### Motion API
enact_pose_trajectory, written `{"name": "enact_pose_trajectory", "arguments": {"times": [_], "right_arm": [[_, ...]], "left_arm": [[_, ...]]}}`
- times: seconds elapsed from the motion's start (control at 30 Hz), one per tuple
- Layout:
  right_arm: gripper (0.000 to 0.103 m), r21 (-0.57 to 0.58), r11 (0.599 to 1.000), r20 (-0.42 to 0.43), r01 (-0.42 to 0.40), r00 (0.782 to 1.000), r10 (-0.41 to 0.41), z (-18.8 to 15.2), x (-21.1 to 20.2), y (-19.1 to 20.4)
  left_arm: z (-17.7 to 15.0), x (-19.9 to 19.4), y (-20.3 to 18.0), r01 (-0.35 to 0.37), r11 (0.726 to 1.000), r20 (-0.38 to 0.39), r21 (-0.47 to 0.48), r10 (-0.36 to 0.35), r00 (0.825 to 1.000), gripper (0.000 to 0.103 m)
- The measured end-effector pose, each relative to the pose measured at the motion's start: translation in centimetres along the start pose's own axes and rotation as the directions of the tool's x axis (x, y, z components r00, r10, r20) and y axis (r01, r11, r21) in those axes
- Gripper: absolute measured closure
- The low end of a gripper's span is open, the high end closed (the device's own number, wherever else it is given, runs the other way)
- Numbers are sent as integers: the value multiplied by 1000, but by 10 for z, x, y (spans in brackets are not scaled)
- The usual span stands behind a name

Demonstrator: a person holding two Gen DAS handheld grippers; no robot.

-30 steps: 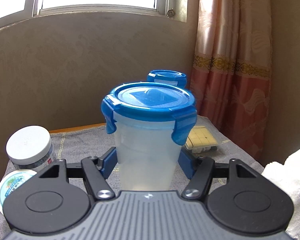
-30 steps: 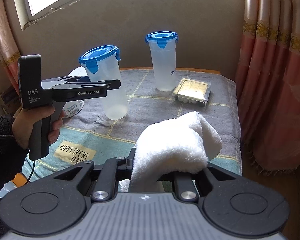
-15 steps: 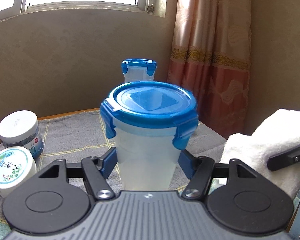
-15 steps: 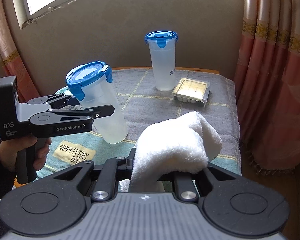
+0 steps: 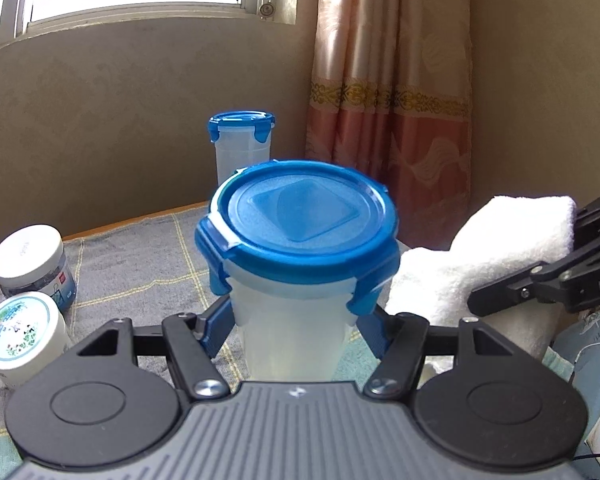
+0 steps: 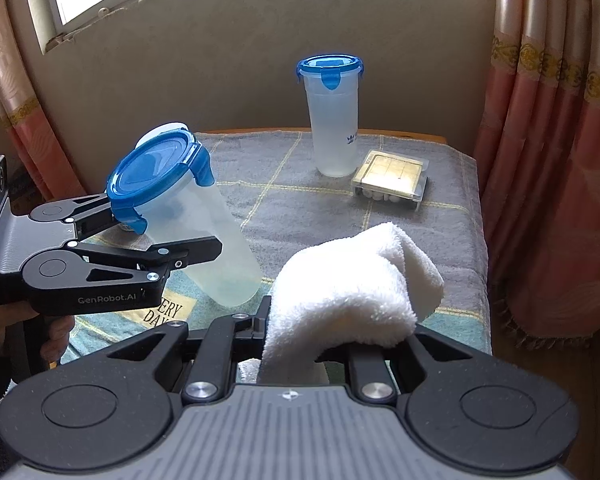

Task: Clean container
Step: 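Lift the blue-lidded cup with the left tool toward the right tool, then wipe the blue lid with the cloth in the right tool while the left tool holds the cup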

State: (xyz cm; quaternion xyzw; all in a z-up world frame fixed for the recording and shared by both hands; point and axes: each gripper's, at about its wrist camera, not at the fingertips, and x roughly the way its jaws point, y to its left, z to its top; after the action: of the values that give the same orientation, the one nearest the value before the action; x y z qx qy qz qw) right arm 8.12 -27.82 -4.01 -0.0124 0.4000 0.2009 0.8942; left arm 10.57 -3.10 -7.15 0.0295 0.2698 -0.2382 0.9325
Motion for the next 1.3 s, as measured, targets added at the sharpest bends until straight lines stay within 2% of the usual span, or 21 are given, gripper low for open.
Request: {"name": "enact_pose_trajectory", "arguments": {"times": [0.2,0.6,0.73,0.9,1.13,1.3], "right_arm": [[84,5,1000,-5,2,1000,-2,0,2,-1],[84,6,1000,-12,-3,1000,3,0,3,0],[84,7,1000,-10,-2,1000,2,1,3,-1],[84,4,1000,-8,-1,1000,1,1,2,0],[84,-1,999,26,33,999,-33,11,-8,-4],[84,-58,996,80,70,995,-65,30,-22,1]], "left_arm": [[-3,-5,-2,12,1000,-22,-10,-12,1000,38],[-10,-9,-6,5,1000,4,14,-5,1000,37],[-12,-6,-4,19,1000,-7,-16,-19,1000,31],[-14,-9,-5,18,1000,12,-3,-18,1000,24],[-13,-15,-2,34,999,49,0,-34,998,24],[-13,-14,2,59,998,47,-14,-58,997,27]]}}
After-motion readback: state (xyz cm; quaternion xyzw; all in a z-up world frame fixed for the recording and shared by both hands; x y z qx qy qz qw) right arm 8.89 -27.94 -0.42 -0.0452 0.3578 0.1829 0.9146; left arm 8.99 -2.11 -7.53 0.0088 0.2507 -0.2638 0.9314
